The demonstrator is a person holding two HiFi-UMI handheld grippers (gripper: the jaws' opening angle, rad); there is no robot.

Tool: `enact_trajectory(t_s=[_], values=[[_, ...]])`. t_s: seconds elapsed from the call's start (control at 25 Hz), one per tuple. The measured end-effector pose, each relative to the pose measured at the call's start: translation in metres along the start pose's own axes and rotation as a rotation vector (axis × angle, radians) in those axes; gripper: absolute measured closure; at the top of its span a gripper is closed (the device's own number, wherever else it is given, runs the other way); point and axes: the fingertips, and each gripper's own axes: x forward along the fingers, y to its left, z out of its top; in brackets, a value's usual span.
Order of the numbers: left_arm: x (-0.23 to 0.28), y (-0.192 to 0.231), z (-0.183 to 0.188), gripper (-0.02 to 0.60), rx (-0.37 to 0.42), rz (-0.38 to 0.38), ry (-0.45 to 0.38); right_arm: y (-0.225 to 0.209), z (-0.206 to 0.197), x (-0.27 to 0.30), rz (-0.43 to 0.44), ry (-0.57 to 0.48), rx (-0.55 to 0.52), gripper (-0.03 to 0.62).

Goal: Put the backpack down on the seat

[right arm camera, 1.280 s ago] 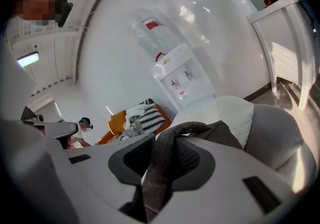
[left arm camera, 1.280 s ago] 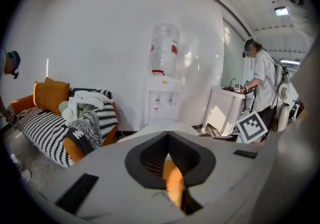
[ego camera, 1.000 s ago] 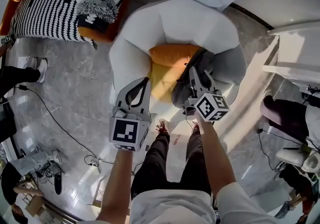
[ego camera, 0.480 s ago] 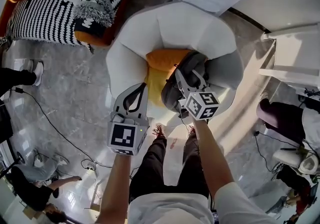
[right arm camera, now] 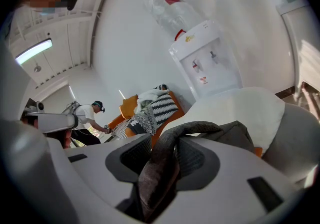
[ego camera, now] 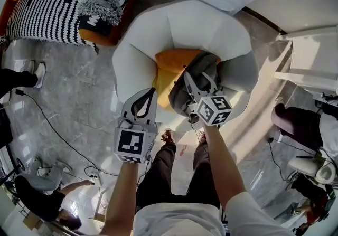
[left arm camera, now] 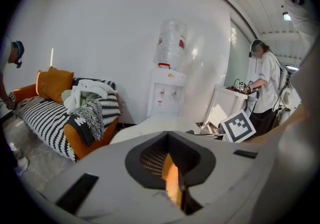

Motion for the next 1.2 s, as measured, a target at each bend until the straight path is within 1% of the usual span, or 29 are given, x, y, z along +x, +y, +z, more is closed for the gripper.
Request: enact_trajectory(t_s=[0.12, 0.32, 0.48, 0.64, 0.72, 1.04, 1.2], values=[[0.000, -0.004, 0.000, 0.575, -0.004, -0.006, 0.005, 0.001, -0.001, -0.004, 0.020, 0.013, 0.014, 0.462], [0.002, -0.006, 0.002, 0.575, 0.001, -0.008, 0.004, 0.003, -0.003, -0.010, 0.079, 0.062, 0.024, 0.441], [0.005, -0.003, 0.000, 0.575, 0.025, -0.006, -0.050, 0.004, -0.003, -0.015, 0.117, 0.080, 0.034, 0.431], [0.006, -0.005, -0.008, 0.575, 0.024, -0.008, -0.033, 0.005, -0.006, -0.020, 0.139, 0.120, 0.012, 0.431], [0.006, -0.007, -0.008, 0.575, 0.024, -0.007, -0.039, 0.003, -0.006, -0.024, 0.150, 0.130, 0.015, 0.431], [0.003, -0.015, -0.017, 0.575, 0.028, -0.007, -0.017, 0.001, -0.009, -0.036, 0.164, 0.151, 0.062, 0.431], [0.002, -0.020, -0.018, 0.575, 0.027, -0.010, -0.027, -0.011, -0.015, -0.050, 0.147, 0.181, 0.092, 0.432]])
